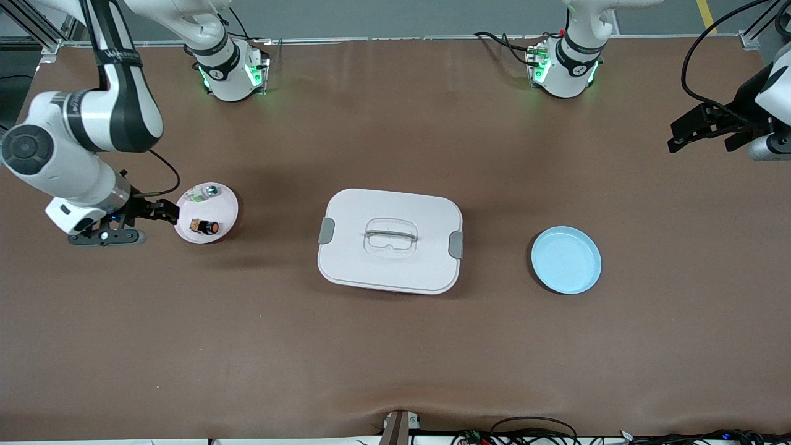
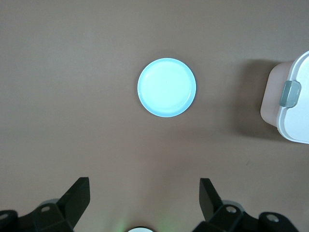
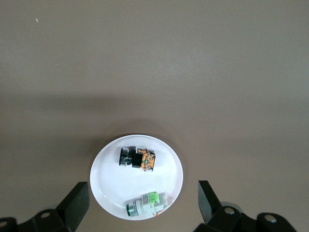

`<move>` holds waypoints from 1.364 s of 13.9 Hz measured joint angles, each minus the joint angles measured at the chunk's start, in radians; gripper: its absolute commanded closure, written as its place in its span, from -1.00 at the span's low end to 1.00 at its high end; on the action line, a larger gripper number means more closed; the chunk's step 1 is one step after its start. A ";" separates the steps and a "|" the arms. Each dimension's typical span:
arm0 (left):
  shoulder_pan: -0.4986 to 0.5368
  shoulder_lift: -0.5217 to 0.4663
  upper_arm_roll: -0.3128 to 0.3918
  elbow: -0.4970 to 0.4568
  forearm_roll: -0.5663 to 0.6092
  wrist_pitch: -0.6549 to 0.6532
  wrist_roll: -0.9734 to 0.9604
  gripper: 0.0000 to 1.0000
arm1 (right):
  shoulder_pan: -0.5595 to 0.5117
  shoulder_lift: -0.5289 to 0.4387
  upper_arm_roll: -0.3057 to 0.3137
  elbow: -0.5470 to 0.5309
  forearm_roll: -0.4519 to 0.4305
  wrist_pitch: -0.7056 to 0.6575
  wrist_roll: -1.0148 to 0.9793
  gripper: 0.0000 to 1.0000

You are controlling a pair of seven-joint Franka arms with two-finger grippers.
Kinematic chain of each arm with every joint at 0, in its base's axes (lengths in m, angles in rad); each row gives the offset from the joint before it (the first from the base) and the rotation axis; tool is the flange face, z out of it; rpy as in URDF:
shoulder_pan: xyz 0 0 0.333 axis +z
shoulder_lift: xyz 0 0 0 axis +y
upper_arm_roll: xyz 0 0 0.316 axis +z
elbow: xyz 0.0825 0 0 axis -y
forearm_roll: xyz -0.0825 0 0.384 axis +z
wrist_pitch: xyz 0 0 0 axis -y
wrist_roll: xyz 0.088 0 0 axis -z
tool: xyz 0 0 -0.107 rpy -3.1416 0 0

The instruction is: Transfer orange switch to right arm and place

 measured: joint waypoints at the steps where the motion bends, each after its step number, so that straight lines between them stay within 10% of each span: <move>1: 0.000 0.000 0.000 0.000 0.000 0.000 0.000 -1.00 | 0.001 -0.003 0.002 0.018 0.001 -0.019 0.002 -1.00; 19: -0.008 0.000 -0.008 0.015 0.026 -0.002 0.000 -1.00 | 0.020 -0.090 0.003 0.230 0.018 -0.202 0.015 -1.00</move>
